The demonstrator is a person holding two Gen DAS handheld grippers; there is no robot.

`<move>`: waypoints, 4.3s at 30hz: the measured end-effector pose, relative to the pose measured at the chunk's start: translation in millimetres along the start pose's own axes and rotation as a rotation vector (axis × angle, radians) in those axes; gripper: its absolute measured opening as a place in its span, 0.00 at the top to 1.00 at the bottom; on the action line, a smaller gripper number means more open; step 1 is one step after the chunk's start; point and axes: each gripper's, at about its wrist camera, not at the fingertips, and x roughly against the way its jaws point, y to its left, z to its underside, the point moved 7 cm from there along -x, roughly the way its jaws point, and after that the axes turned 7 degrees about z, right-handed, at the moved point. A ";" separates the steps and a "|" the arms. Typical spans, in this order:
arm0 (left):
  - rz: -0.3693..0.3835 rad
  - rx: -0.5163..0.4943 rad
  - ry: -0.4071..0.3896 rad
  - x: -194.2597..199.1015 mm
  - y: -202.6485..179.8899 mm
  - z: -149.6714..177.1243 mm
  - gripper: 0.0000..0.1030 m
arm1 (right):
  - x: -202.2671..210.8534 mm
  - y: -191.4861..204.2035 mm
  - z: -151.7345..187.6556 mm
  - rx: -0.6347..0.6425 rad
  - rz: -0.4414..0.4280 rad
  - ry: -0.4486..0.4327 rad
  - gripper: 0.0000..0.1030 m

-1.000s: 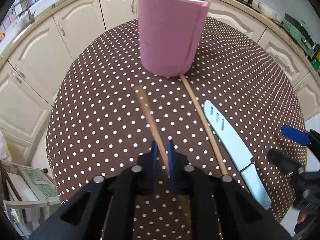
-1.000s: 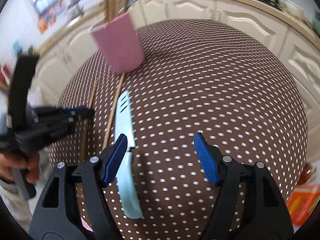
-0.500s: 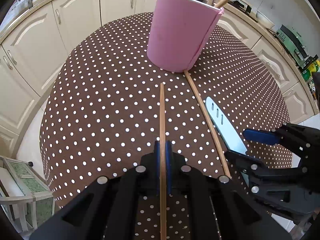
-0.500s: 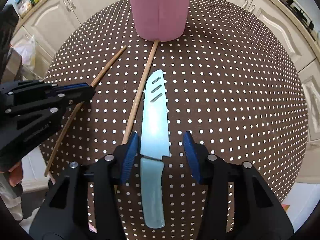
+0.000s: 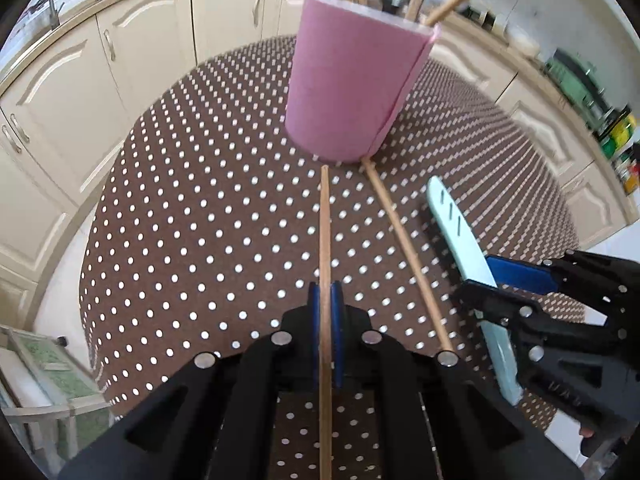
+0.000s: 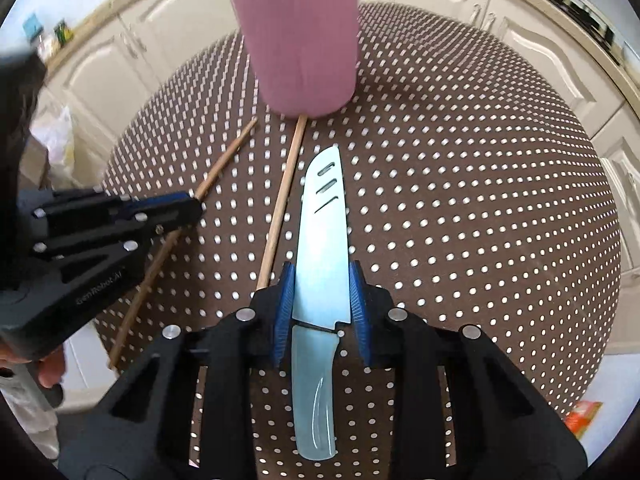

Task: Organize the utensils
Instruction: 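Lift the chopstick and knife upright and carry them above the pink cup, then lower both into the cup and open the left tool while the right tool releases the knife, then withdraw both tools and lower them toward the last loose chopstick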

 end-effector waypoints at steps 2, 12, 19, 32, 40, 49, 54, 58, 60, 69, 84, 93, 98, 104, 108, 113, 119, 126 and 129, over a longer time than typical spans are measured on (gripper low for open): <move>0.035 -0.011 -0.049 9.9 -3.7 -1.6 0.95 | 12.8 -4.5 -2.3 -0.024 -0.023 -0.054 0.74; 0.168 -0.129 -0.357 69.0 -41.0 -17.3 0.95 | 77.8 -33.3 -9.4 -0.113 -0.112 -0.306 0.74; 0.223 -0.198 -0.614 117.9 -58.5 -41.4 0.95 | 126.2 -27.1 -23.1 -0.131 -0.155 -0.464 0.74; 0.195 -0.212 -0.939 165.4 -64.2 -109.3 0.95 | 168.5 -14.7 -95.5 -0.158 -0.166 -0.705 0.74; 0.173 -0.180 -1.060 169.6 -52.9 -147.4 0.95 | 157.1 -19.5 -127.3 -0.198 -0.150 -0.772 0.74; 0.170 -0.135 -1.187 164.6 -43.0 -167.5 0.95 | 143.7 -28.7 -142.5 -0.225 -0.128 -0.837 0.74; 0.154 -0.129 -1.184 145.9 -34.8 -171.8 0.95 | 141.5 -27.8 -146.3 -0.205 -0.098 -0.856 0.74; 0.145 -0.116 -1.166 132.1 -27.8 -172.4 0.95 | 141.0 -23.5 -147.8 -0.177 -0.061 -0.867 0.74; 0.143 -0.114 -1.145 126.8 -26.0 -171.5 0.95 | 140.0 -23.6 -148.0 -0.172 -0.056 -0.868 0.74; 0.158 -0.088 -1.070 122.3 -13.0 -164.0 0.62 | 136.1 -23.1 -148.8 -0.168 -0.045 -0.865 0.73; -0.008 -0.086 -0.966 137.9 3.7 -150.5 0.48 | 128.9 -11.3 -149.1 -0.167 -0.030 -0.833 0.73; -0.036 -0.098 -0.930 145.6 11.8 -141.1 0.44 | 122.9 -7.4 -146.9 -0.174 -0.013 -0.819 0.73; -0.045 -0.104 -0.929 151.4 13.5 -135.4 0.43 | 120.8 -8.2 -145.7 -0.188 -0.009 -0.814 0.73; -0.058 -0.116 -0.924 155.2 14.6 -131.2 0.40 | 116.8 -10.3 -144.6 -0.208 -0.006 -0.805 0.71; -0.063 -0.111 -0.901 155.3 16.0 -130.5 0.39 | 119.7 -14.0 -141.2 -0.231 -0.008 -0.816 0.54; -0.064 -0.112 -0.897 160.4 15.3 -127.0 0.39 | 127.4 -11.8 -138.7 -0.222 0.000 -0.829 0.52; -0.068 -0.118 -0.900 171.9 11.0 -122.2 0.38 | 139.5 -9.3 -132.9 -0.216 0.005 -0.840 0.51; -0.071 -0.140 -0.885 184.8 -1.1 -107.2 0.36 | 154.6 -7.2 -116.1 -0.202 0.022 -0.849 0.51; -0.071 -0.149 -0.869 187.5 -8.5 -99.1 0.35 | 161.1 -9.0 -104.6 -0.198 0.034 -0.849 0.49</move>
